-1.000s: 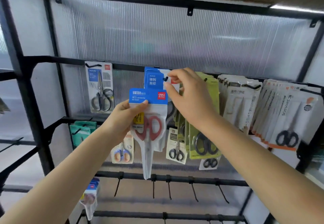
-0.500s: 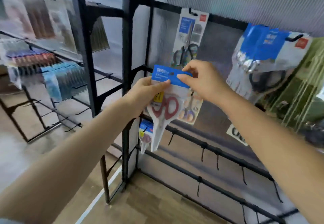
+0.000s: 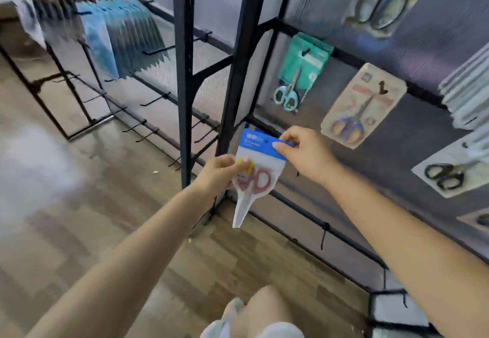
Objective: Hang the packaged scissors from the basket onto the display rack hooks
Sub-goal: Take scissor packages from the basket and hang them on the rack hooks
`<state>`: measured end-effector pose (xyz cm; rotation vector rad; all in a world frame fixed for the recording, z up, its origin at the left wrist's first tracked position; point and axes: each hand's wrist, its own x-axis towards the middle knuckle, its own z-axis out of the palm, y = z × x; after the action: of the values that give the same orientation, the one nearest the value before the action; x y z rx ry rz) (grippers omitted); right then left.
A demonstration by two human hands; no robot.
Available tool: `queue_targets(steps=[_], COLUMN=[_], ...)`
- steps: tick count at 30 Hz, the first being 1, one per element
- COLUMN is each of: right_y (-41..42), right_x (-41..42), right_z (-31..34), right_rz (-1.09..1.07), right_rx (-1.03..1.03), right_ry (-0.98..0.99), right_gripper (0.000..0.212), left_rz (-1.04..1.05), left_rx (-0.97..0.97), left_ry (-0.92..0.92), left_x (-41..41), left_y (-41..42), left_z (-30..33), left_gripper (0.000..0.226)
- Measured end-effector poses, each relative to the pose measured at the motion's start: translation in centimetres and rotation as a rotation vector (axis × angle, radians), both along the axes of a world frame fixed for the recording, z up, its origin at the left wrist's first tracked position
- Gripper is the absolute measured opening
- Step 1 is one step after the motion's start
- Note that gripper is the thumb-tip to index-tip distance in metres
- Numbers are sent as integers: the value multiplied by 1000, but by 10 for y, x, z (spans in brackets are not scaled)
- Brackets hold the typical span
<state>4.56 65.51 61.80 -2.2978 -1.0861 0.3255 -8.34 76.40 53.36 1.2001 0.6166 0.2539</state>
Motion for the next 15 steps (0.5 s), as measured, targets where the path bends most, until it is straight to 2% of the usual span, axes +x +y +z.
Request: queue_targets(steps=[7,11,15], right_y=[16,34,49], right_x=[24,45,60], right_z=[-89,-121,-145], right_rz=[-150,-190,-216], right_rx=[-21,-40,-53], right_ry=[237,257,241], right_gripper=[23,10,10], left_rz=[95,130,144], left_rx=[-32,-28,-37], left_ry=[191,211,251], left_x=[27,50,71], left_y=[8,19,31], left_z=[-71,-100,-127], left_gripper=[22,23,23])
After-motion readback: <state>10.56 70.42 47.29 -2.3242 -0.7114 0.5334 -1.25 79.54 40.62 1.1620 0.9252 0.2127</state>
